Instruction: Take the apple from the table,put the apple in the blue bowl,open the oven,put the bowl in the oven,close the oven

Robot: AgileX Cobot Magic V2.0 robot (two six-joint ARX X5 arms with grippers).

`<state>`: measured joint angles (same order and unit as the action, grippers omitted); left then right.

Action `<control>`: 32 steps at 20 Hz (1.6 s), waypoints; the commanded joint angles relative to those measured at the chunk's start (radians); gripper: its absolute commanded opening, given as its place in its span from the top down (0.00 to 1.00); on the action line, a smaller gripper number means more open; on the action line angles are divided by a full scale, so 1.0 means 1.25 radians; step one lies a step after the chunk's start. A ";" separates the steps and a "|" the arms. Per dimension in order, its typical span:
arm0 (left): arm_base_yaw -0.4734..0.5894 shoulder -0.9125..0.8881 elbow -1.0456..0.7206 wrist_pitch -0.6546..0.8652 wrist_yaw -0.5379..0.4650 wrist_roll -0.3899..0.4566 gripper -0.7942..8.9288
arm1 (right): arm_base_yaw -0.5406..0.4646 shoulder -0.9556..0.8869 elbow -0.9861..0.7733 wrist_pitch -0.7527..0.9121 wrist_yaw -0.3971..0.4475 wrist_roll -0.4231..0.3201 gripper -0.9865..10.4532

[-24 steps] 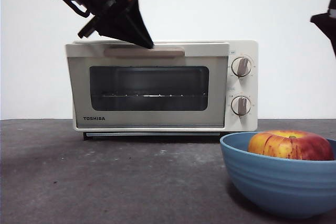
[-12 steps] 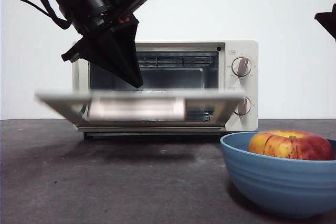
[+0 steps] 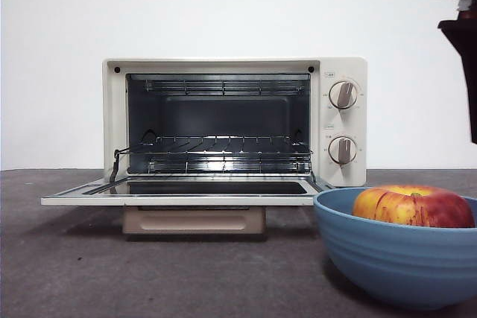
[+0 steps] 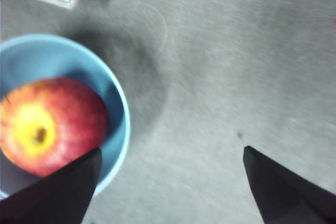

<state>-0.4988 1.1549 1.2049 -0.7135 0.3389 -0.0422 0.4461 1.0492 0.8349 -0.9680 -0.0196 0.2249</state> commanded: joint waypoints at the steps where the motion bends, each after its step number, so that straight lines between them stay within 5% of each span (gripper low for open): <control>1: 0.022 -0.041 -0.043 0.002 -0.001 0.010 0.91 | -0.023 0.032 0.002 0.032 -0.070 -0.047 0.56; 11: 0.136 -0.273 -0.319 0.054 -0.001 -0.040 0.91 | -0.029 0.134 -0.048 0.161 -0.121 -0.082 0.68; 32: 0.145 -0.294 -0.323 0.041 -0.001 -0.042 0.91 | -0.023 0.174 -0.079 0.211 -0.217 -0.058 0.91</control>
<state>-0.3161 0.7834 0.7956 -0.6724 0.3386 -0.0925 0.4114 1.2560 0.7311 -0.7139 -0.2832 0.1390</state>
